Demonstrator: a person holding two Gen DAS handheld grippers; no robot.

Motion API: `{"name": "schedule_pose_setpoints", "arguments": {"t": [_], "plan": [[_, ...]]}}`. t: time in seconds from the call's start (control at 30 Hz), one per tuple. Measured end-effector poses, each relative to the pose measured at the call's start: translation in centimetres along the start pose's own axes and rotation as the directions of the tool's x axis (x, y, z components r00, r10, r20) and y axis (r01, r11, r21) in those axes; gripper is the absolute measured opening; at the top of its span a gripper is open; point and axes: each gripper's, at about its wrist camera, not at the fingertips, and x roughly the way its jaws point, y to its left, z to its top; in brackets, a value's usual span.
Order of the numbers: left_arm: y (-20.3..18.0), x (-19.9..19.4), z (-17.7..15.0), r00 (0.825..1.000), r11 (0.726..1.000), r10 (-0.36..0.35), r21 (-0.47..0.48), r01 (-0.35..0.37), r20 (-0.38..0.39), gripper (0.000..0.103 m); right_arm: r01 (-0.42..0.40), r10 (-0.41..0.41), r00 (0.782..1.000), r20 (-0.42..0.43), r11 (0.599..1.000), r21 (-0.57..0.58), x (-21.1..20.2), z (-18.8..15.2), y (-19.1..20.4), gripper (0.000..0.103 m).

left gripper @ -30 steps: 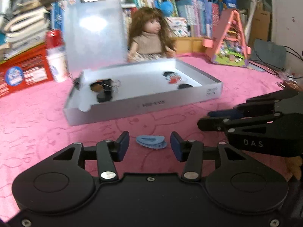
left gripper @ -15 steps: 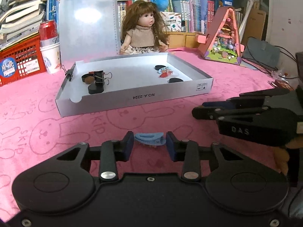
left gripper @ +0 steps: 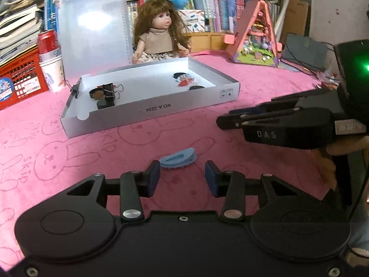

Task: Organize rigid objects
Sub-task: 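Carry the blue comb with the left tool while the right tool carries the brown ball over the box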

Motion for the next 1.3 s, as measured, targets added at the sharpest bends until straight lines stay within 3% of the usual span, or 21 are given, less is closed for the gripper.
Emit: {"name": "schedule_pose_setpoints", "arguments": {"t": [0.3, 0.37, 0.43, 0.53, 1.3], "plan": [[-0.8, 1.4, -0.1, 0.992, 0.989, 0.119, -0.091, -0.115, 0.041, 0.048, 0.043, -0.043, 0.999, 0.025, 0.999, 0.014, -0.5, -0.3, 0.1, 0.023], [-1.0, 1.7, -0.1, 0.989, 0.985, 0.136, -0.113, -0.13, 0.05, 0.046, 0.051, -0.052, 0.998, 0.033, 0.999, 0.016, -0.7, -0.4, 0.1, 0.023], [-1.2, 1.8, -0.1, 0.988, 0.983, 0.145, -0.124, -0.137, 0.058, 0.037, 0.056, -0.057, 0.998, 0.038, 0.998, 0.015, -0.8, -0.5, 0.2, 0.023], [-1.1, 2.0, 0.2, 0.99, 0.981, 0.128, -0.157, -0.116, 0.065, 0.037, 0.065, -0.066, 0.997, 0.048, 0.998, 0.021, -0.9, -0.5, 0.2, 0.023], [4.4, 5.0, 7.3, 0.961, 0.937, 0.272, -0.243, -0.25, 0.061, 0.037, 0.077, -0.086, 0.992, 0.096, 0.992, 0.098, 1.2, 4.4, -1.4, 0.023]]}}
